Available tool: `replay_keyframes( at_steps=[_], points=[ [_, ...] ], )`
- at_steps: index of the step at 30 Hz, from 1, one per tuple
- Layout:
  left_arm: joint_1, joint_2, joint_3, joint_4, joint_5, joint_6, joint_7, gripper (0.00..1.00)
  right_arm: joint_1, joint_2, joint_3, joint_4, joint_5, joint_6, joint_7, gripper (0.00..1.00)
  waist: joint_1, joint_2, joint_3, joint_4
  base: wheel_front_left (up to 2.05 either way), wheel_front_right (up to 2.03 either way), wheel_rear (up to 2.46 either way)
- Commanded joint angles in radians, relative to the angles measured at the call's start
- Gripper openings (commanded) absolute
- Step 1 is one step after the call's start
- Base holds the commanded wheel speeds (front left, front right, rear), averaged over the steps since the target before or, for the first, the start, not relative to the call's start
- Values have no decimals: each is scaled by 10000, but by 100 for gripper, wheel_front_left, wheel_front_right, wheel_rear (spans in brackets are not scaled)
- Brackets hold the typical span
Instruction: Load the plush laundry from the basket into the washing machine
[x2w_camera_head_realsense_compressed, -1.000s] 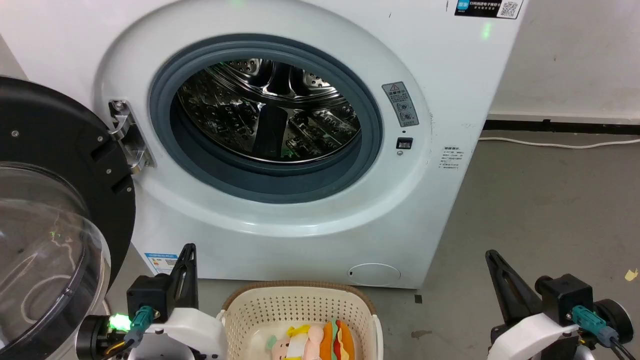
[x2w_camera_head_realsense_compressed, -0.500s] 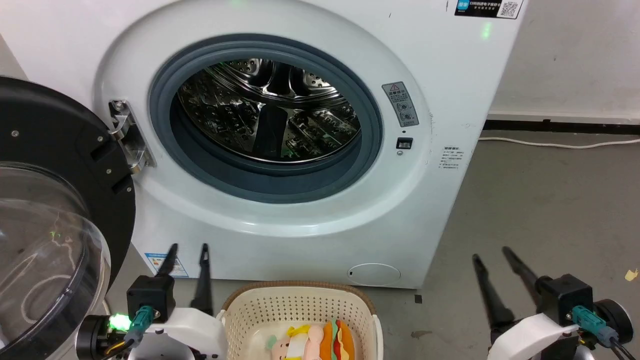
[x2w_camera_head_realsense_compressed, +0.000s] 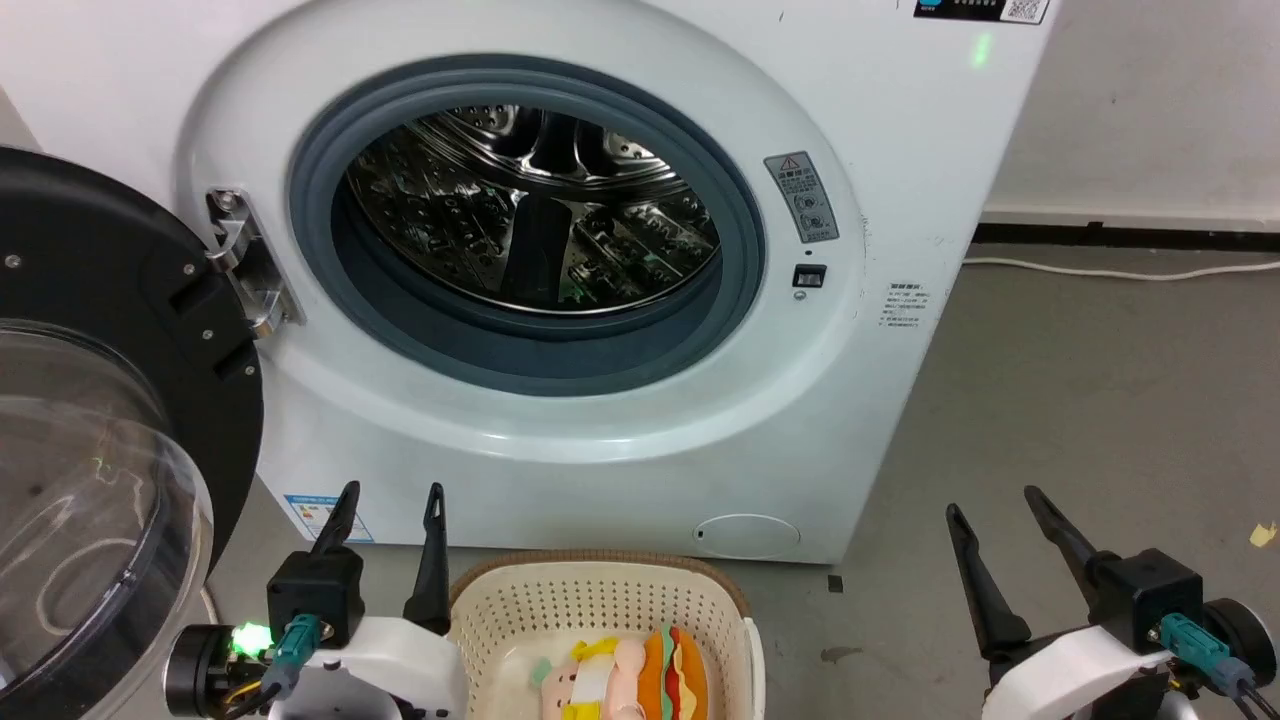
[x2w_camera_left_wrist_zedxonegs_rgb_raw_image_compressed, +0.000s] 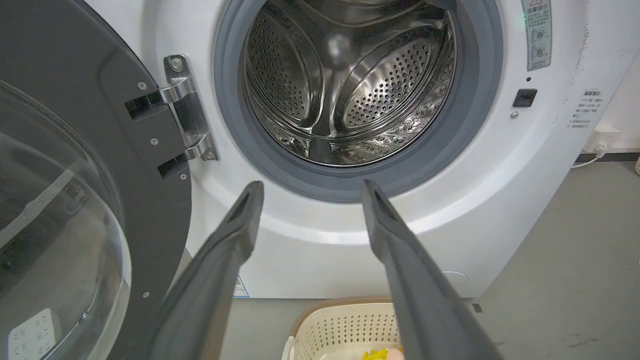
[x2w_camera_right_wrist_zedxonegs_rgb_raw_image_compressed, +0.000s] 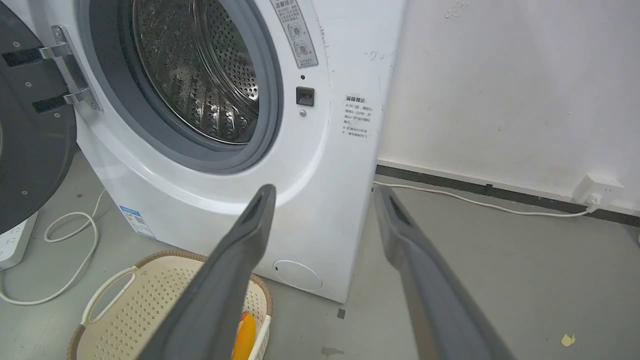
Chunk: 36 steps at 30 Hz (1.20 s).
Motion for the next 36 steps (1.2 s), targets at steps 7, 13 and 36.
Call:
replay_keyframes(
  at_steps=[7,13,36],
  points=[
    [-163,44,-233,23,-23,2,-228,100,-217,-3,-72,-83,200,-1,-222,100,0,0,468,-203,0,0,0],
    [-385,114,-409,446,-35,-116,-353,100,-430,-3,-90,-88,388,-2,-346,100,0,0,976,-442,0,0,0],
    [-2154,394,-1072,3414,-225,-479,-404,100,-1052,-6,-118,-466,920,-4,-825,100,0,0,2819,-1297,0,0,0]
  ],
)
